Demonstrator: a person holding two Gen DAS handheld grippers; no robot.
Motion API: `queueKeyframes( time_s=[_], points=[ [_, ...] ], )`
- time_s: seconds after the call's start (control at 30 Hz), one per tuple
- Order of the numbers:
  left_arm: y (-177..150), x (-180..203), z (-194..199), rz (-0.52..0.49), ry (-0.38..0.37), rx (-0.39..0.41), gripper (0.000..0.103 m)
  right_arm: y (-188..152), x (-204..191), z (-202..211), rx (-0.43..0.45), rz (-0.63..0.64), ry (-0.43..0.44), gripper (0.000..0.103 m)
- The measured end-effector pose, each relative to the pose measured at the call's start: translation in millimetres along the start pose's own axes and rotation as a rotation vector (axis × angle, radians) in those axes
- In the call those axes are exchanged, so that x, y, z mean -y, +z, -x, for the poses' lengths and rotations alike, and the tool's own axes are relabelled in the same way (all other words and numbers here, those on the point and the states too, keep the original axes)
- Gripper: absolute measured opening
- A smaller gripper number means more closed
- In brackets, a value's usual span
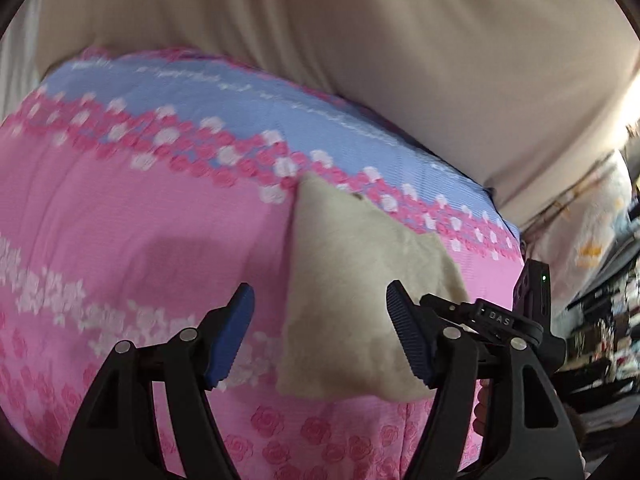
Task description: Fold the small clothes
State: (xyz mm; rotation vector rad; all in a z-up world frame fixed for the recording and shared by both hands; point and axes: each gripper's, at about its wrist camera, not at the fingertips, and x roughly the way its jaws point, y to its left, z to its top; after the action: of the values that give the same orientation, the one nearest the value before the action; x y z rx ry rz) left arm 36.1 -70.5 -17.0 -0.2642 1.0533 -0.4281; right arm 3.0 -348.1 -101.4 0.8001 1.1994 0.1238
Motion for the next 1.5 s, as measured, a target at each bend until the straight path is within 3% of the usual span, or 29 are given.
queueKeyframes(
  time_s=[0.03, 0.1, 0.2, 0.3, 0.37, 0.43, 0.47, 0.5, 0.57, 0.6, 0.63, 0.7, 0.87, 0.9, 1.0, 1.17, 1.27, 1.37, 1.5],
  points=[
    [-4, -4, 1, 0.008, -0.002, 0.000, 0.066, 1, -14, -2, -0.005, 0.052, -0.031, 0.010],
    [-5, -6, 7, 0.001, 0.003, 0.007, 0.066, 5, -42, 19, 0.064, 0.155, 0.004, 0.009],
    [-5, 3, 17, -0.032, 0.003, 0.044, 0.068, 13, -69, 88, 0.198, 0.255, 0.062, 0.008],
    [-5, 11, 17, -0.055, -0.008, 0.047, 0.070, 15, -49, 123, 0.255, 0.299, -0.018, 0.008],
    [-9, 16, 10, -0.059, -0.015, 0.028, 0.070, 22, -6, 109, 0.198, 0.227, -0.041, 0.013],
    [-13, 20, 1, -0.050, -0.028, -0.003, 0.070, 24, 39, 82, 0.167, 0.132, -0.176, 0.025],
    [-14, 23, -3, -0.052, -0.032, -0.017, 0.070, 23, 57, 72, 0.143, 0.088, -0.238, 0.025],
    [-15, 26, -7, -0.057, -0.030, -0.032, 0.070, 20, 66, 68, 0.126, 0.048, -0.223, 0.025],
    [-16, 30, -11, -0.070, -0.025, -0.038, 0.070, 5, 69, 78, 0.161, -0.002, -0.064, 0.025],
    [-16, 32, -12, -0.074, -0.023, -0.035, 0.070, -3, 64, 85, 0.181, -0.001, -0.007, 0.030],
    [-17, 33, -13, -0.075, -0.019, -0.033, 0.070, -8, 60, 87, 0.191, -0.004, 0.014, 0.051],
    [-18, 33, -18, -0.071, -0.022, -0.047, 0.070, -16, 50, 83, 0.187, 0.002, 0.040, 0.072],
    [-21, 41, -25, -0.088, -0.029, -0.069, 0.070, -19, 51, 36, 0.055, -0.010, 0.012, 0.073],
    [-21, 43, -25, -0.102, -0.031, -0.066, 0.070, -19, 46, 28, 0.044, -0.010, 0.006, 0.072],
    [-21, 45, -23, -0.115, -0.033, -0.060, 0.070, -16, 18, 18, 0.019, 0.062, 0.008, 0.022],
    [-20, 44, -19, -0.105, -0.047, -0.048, 0.070, 4, -28, 73, 0.166, 0.215, 0.026, 0.017],
    [-18, 46, -18, -0.105, -0.055, -0.036, 0.072, 14, -34, 117, 0.230, 0.279, -0.013, 0.017],
    [-20, 47, -23, -0.101, -0.063, -0.052, 0.072, 19, -1, 123, 0.214, 0.250, -0.093, 0.017],
    [-27, 52, -39, -0.108, -0.054, -0.105, 0.072, 10, 87, 64, 0.091, 0.095, -0.218, 0.019]
  ],
)
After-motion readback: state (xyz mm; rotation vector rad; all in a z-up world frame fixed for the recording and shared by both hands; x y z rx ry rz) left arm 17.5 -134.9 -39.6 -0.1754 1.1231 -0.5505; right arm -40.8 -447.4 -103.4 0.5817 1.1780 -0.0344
